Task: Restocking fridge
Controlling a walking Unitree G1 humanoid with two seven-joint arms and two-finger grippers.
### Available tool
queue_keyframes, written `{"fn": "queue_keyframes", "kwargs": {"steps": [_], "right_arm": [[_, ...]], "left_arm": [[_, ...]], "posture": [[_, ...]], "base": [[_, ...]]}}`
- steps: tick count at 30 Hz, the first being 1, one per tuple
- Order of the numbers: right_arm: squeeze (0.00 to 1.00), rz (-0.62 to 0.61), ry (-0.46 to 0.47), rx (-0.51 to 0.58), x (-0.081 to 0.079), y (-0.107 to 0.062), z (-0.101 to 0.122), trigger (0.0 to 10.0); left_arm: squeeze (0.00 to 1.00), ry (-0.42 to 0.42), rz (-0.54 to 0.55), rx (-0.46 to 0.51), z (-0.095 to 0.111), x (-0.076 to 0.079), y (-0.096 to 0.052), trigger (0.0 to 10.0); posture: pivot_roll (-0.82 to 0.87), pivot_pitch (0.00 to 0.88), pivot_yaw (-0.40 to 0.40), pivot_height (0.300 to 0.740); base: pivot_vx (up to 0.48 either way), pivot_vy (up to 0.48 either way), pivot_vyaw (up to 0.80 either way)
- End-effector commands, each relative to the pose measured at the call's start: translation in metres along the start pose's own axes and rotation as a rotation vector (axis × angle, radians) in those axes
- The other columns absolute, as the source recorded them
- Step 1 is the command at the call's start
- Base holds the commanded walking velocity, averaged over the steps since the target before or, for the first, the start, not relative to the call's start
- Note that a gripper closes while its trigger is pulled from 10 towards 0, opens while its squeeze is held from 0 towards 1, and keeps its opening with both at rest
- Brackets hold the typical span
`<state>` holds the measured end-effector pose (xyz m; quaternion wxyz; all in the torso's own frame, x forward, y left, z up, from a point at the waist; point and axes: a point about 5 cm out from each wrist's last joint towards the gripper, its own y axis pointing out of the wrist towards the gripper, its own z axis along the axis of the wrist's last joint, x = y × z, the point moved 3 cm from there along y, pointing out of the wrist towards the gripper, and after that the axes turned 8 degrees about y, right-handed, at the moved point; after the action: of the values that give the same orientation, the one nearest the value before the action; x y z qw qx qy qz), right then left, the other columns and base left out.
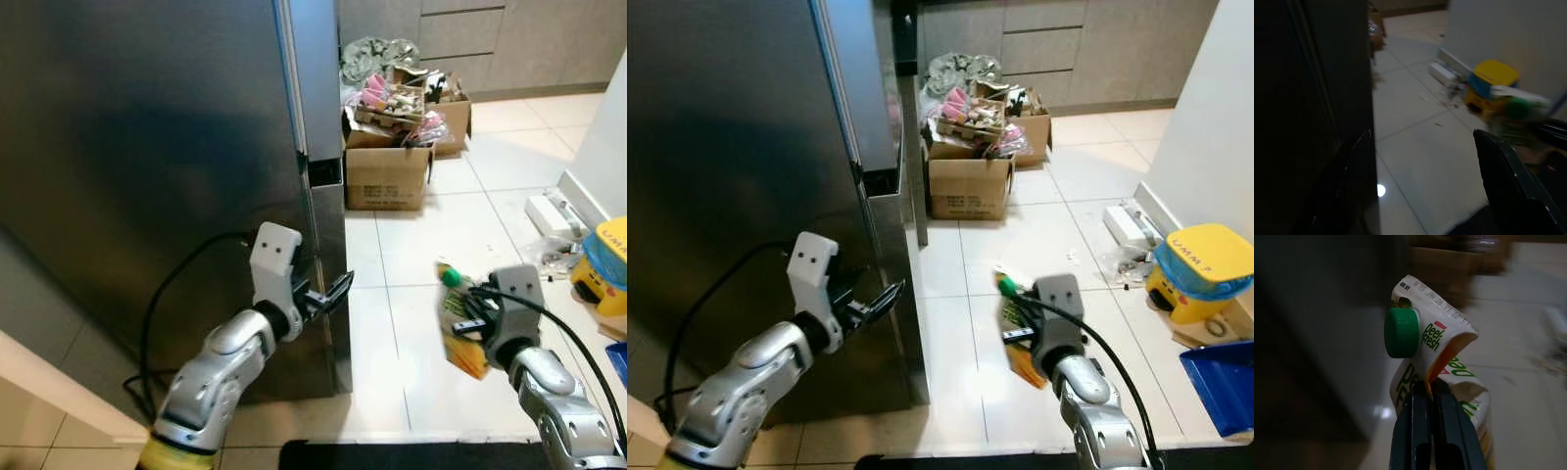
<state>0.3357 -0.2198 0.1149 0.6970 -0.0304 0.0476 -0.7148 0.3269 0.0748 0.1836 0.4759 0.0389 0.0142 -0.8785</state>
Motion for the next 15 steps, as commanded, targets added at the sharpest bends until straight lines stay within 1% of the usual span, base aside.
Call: {"fn": "queue_keyframes", "kwargs": {"steps": [1,2,3,4,5,6,11,12,15], "right_arm": [[0.0,-0.068,-0.024,0.07,0.006,-0.001,0.006,10.0],[0.0,-0.068,-0.024,0.07,0.006,-0.001,0.006,10.0],[0.0,-0.107,-0.028,0.11,0.01,-0.002,0.01,10.0],[0.0,-0.177,-0.062,0.215,0.012,-0.005,0.024,10.0],[0.0,-0.186,-0.076,0.236,0.012,-0.006,0.027,10.0],[0.0,-0.186,-0.076,0.236,0.012,-0.006,0.027,10.0],[0.0,-0.237,-0.095,0.302,0.015,-0.007,0.037,10.0],[0.0,-0.239,-0.099,0.31,0.014,-0.007,0.039,10.0],[0.0,-0.25,-0.095,0.324,0.014,-0.007,0.041,10.0]], "left_arm": [[0.0,0.019,0.044,0.0,-0.004,0.001,0.006,10.0],[0.0,0.019,0.044,0.0,-0.004,0.001,0.006,10.0],[0.0,0.028,0.061,0.008,-0.004,0.004,0.012,10.0],[0.0,0.041,0.11,0.017,-0.005,0.012,0.025,10.0],[0.0,0.043,0.124,0.012,-0.006,0.014,0.029,10.0],[0.0,0.043,0.124,0.012,-0.006,0.014,0.029,10.0],[0.0,0.072,0.16,0.005,-0.007,0.024,0.046,10.0],[0.0,0.086,0.171,0.003,-0.006,0.025,0.049,10.0],[0.0,0.083,0.197,0.002,-0.005,0.024,0.055,10.0]], "posture": [[-0.14,0.114,0.103,0.74],[-0.14,0.114,0.103,0.74],[-0.14,0.114,0.104,0.74],[-0.16,0.128,0.117,0.74],[-0.16,0.129,0.119,0.74],[-0.16,0.129,0.119,0.74],[-0.18,0.141,0.142,0.74],[-0.19,0.141,0.151,0.74],[-0.19,0.142,0.154,0.74]], "base": [[0.0,0.0,0.0],[0.0,0.0,0.0],[0.0,0.0,0.0],[0.0,0.0,0.0],[0.0,0.0,0.0],[0.0,0.0,0.0],[0.0,0.0,0.0],[0.0,0.0,0.0],[0.0,0.0,0.0]]}}
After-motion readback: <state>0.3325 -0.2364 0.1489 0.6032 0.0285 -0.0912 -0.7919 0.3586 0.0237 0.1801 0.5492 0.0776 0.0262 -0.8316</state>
